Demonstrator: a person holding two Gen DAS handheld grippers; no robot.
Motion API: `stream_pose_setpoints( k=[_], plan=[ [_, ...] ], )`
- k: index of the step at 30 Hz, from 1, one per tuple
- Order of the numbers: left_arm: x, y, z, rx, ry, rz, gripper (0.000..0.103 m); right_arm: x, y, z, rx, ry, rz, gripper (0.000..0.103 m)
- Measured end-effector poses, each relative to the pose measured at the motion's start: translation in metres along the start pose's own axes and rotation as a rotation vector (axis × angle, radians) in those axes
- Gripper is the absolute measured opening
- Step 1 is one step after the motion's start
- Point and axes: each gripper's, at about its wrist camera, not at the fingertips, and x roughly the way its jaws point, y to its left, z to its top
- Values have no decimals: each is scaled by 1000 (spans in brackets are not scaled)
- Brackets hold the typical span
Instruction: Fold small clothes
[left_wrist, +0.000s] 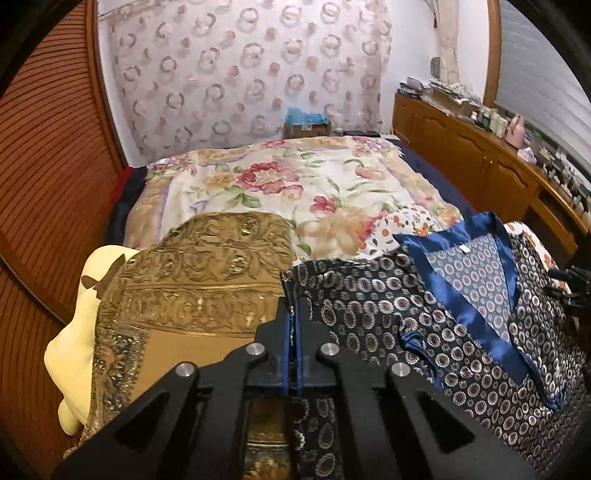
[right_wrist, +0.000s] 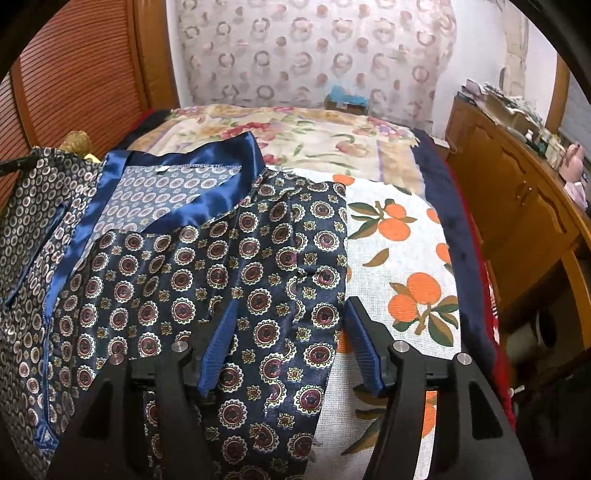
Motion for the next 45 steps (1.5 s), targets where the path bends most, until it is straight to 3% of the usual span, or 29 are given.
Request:
stream_pose_setpoints(
  k=[6,12,17,22,24,27,33,37,45],
  plan=[
    [4,4,-5,-6,-3,-13,0,2,-5,5,-5,9,2,61],
    [8,4,-8,-17,-4,-39,0,16,-21,33,23,34,38,61],
    [10,0,-10,-10,-3,-49,0,33,-22,48,0,60,39,55],
    [6,-4,-11,0,-13,-66,0,33,-13,48,-57,50,49,29],
    [4,-5,-11,-5,-19,-77,0,31,-10,47,-76,52,62,11],
    [-2,-5,-11,-14,-41,-89,0,30,-6,47,-99,55,63,1],
    [-25,-4,-12,-24,-105,-84,0,5,-23,47,-34,-29,-44,0],
    [-35,-7,-13,-19,-125,-94,0,1,-26,47,-10,-38,-39,0],
    [-77,-28,-31,8,-176,-144,0,-42,-9,48,-17,-140,10,0]
  ],
)
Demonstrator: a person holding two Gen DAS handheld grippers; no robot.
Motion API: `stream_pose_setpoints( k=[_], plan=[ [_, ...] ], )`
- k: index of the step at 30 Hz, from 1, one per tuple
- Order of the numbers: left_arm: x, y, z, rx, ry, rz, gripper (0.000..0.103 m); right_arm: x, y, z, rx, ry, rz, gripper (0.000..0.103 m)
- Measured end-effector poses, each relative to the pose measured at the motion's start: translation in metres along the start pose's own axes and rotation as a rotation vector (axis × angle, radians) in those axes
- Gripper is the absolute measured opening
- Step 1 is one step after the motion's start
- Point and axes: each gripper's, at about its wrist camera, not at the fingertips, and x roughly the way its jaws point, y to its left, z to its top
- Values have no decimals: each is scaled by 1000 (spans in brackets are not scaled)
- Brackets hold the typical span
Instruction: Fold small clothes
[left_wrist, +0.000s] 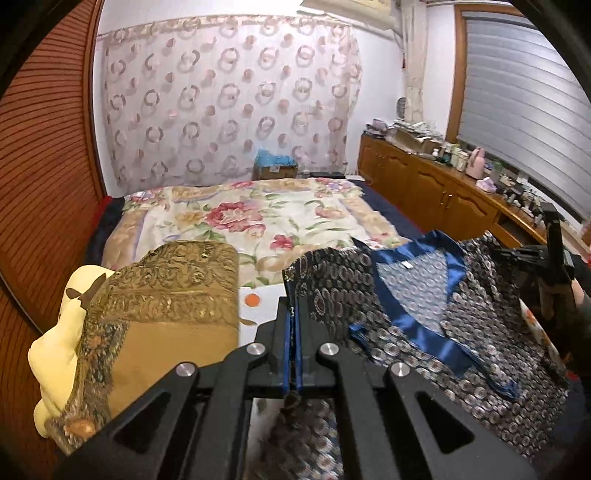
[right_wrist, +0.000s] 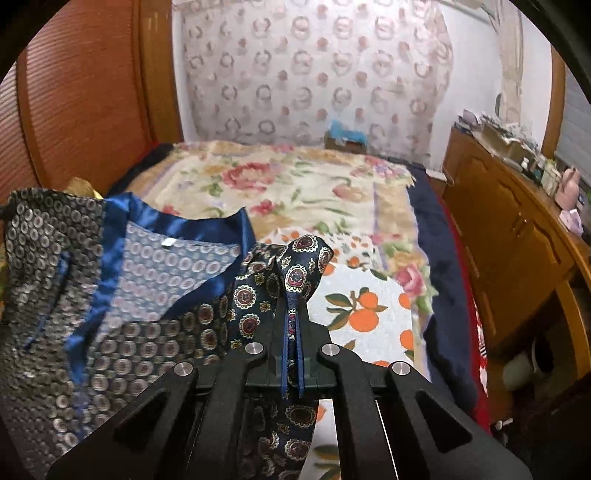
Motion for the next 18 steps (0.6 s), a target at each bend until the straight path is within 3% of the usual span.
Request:
stream_pose_setpoints(
  k=[10,18],
  plan=[
    [-75,-20,-44,9,-79,-22,0,-78,27,-21,-9,-119,53,0],
    [-119,-10,-92,-41,-97,-18,0,-137,52,-76,11,-138,88,0]
  ],
)
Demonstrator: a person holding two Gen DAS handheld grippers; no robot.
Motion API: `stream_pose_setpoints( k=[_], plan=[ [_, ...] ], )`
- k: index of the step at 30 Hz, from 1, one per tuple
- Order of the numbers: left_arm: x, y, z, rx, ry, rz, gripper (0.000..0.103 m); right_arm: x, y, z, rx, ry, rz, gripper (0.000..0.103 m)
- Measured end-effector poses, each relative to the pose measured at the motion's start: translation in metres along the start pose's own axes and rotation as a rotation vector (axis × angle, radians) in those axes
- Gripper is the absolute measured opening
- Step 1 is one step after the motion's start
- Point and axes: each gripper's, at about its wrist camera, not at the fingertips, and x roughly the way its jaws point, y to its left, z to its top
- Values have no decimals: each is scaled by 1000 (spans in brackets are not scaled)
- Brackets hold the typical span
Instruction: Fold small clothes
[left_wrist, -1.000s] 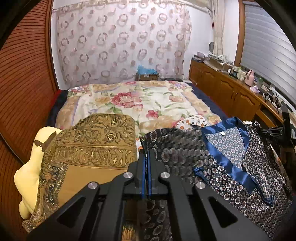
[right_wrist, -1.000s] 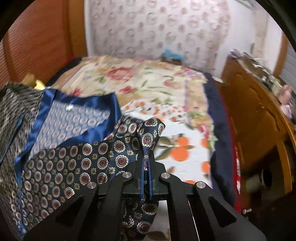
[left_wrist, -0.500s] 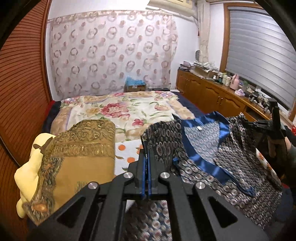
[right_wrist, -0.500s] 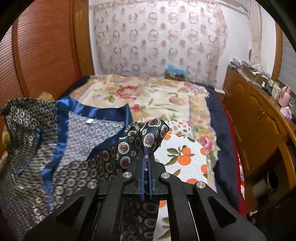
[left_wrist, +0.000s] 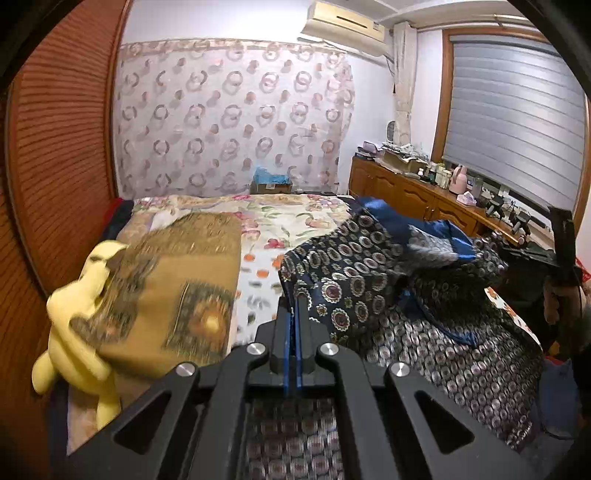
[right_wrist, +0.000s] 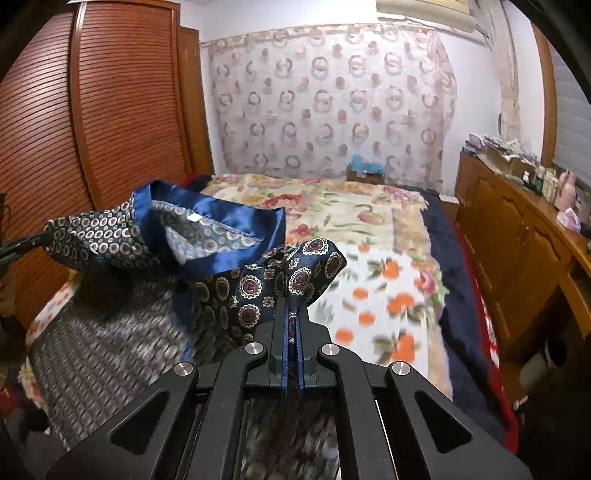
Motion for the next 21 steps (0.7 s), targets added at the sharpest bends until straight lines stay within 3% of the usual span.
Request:
stream_pose_setpoints(
  k=[10,21],
  plan=[
    [-64,8,-68,-69,19,23,0,-69,15,-61,24,68,-4,0],
    [-87,2,-93,-39,97,93,0,-91,36,-100,-22,197,15,0]
  ],
)
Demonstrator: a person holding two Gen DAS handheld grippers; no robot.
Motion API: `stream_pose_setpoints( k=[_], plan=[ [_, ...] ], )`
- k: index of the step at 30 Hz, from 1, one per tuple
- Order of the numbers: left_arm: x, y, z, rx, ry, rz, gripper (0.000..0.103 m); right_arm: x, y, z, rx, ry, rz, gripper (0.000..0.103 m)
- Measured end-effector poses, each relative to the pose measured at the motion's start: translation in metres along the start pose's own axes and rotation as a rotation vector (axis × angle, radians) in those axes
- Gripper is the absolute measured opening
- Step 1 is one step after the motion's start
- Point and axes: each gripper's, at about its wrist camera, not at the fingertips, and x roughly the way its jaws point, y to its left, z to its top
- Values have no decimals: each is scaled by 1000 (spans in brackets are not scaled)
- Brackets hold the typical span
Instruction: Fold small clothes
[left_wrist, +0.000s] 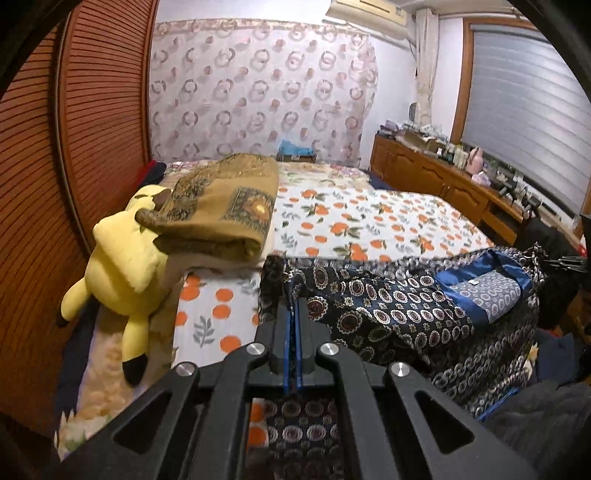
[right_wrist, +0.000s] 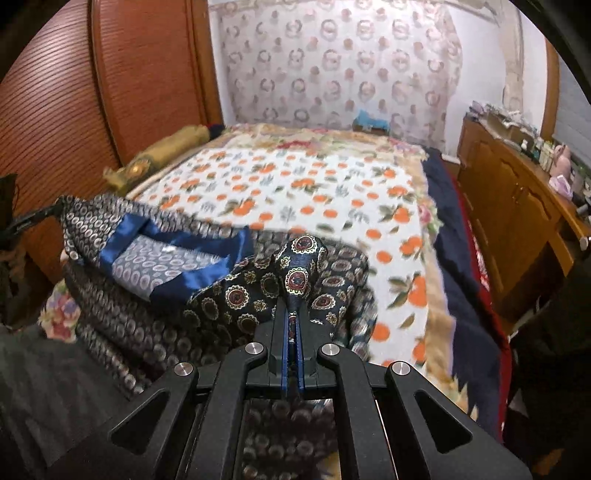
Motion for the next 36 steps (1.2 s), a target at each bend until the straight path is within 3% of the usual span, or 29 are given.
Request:
stream_pose_setpoints(
  k=[11,15,20,22,29,36],
  plan=[
    [18,2,-11,24,81,-2,1,29,-9,-24,33,83,-1,1],
    [12,8,-4,32,63,15,37,27,-8,-23,32,74,-2,2],
    [8,15,11,39,39,42,43,12,-5,-9,11,37,-9,4],
    [14,17,19,38,36,42,43,4,-3,-2,-10,15,-28,9],
    [59,17,44,38,70,12,43,3,-13,26,-25,-37,-87,44],
    [115,18,51,37,174,1,43,60,-38,39,24,10,-84,48]
  ],
)
